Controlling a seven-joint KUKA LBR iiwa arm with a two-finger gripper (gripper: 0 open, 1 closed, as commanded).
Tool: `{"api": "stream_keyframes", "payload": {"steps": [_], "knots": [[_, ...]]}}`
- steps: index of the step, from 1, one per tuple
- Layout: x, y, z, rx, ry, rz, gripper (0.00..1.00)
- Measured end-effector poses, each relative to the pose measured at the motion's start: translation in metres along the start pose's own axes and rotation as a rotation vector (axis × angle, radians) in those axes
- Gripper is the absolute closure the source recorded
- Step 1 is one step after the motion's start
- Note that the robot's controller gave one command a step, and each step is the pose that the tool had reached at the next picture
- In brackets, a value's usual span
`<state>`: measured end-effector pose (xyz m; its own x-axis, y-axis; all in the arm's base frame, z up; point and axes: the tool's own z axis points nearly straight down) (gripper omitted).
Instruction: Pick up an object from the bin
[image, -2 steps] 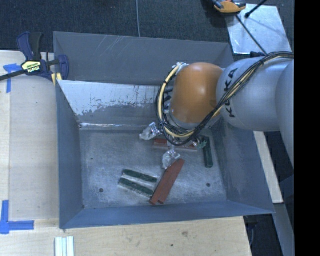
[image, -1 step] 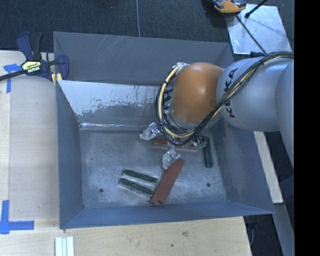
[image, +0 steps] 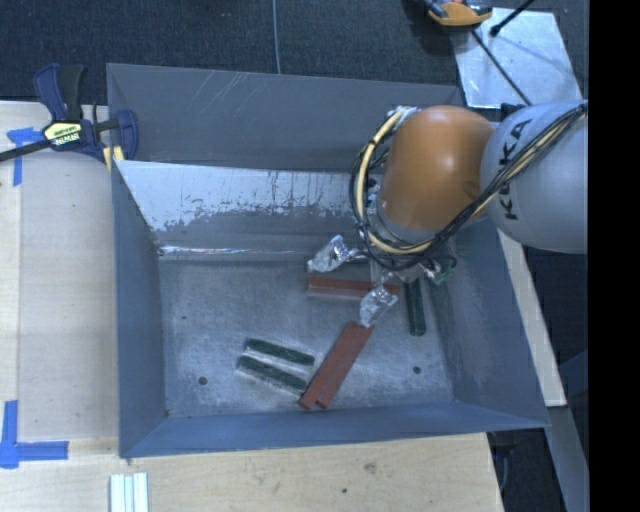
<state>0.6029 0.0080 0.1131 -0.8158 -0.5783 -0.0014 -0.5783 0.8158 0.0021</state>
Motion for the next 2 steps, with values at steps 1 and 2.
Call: {"api": "stream_keyframes", "payload": {"steps": [1, 2], "knots": [[-0.0205, -0.0108, 0.017, 0.009, -0.002, -0.088, 1.0], [-0.0191, -0.0094, 0.0211, 0.006, -0.001, -0.086, 0.0]]}}
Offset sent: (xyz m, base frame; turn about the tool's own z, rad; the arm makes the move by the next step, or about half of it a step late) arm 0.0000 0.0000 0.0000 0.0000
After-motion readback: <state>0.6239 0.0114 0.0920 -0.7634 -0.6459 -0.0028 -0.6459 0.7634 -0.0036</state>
